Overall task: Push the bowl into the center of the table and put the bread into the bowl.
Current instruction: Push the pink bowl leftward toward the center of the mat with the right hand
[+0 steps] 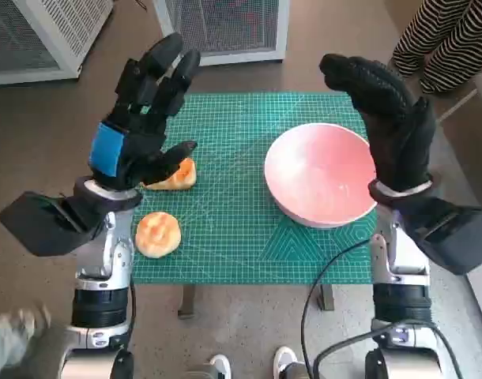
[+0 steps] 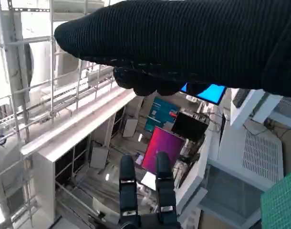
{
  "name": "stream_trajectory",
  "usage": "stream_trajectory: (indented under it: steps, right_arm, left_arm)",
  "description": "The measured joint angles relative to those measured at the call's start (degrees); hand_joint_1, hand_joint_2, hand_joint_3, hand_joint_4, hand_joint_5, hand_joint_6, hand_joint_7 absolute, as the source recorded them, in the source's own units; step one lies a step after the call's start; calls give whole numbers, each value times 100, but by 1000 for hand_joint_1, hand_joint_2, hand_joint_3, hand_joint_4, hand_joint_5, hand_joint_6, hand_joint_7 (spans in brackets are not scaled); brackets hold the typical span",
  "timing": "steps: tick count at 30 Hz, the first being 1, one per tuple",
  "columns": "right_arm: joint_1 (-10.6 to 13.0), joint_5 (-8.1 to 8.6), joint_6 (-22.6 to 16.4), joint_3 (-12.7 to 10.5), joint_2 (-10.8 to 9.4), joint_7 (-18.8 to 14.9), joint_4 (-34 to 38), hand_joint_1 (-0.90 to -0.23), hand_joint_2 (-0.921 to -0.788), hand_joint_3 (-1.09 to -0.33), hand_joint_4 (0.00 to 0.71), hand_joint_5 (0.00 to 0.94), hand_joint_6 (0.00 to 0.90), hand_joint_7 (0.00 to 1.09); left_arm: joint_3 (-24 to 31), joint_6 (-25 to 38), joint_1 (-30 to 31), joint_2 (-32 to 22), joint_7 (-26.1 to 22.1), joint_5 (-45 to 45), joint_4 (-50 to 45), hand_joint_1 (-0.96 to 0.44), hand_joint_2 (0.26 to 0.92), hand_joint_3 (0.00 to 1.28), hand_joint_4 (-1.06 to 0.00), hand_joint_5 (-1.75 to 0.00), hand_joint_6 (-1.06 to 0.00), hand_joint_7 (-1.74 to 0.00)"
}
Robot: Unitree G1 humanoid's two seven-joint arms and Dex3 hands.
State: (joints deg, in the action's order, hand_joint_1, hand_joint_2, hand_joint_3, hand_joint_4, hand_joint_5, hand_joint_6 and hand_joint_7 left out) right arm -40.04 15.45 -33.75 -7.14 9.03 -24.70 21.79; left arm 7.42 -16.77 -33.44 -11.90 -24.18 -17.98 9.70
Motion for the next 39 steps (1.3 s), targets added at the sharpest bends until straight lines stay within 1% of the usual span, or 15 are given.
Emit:
stream_trajectory:
  steps: [16,31,36,39]
  right_arm:
    - [27,-1,29,-1,7,0,-25,-624,-921,-703,218,1,-1,573]
    - [26,-1,35,-16,109,-1,7,-608,-921,-700,219,1,-1,573]
    - [18,10,2,-77,207,-22,124,-605,-921,-694,218,1,-1,574]
    - [-80,3,-194,-204,375,-56,535,-602,-921,-692,213,0,-1,574]
  left_arm:
    - [-38,51,2,0,2,28,-30,-538,921,227,-168,-5,1,-551]
    - [-68,92,40,2,6,134,-130,-575,921,264,-168,-6,1,-550]
    - [-65,92,73,27,20,155,-129,-579,921,262,-170,-7,1,-545]
    - [-64,86,77,53,44,173,-129,-581,921,264,-171,-8,1,-544]
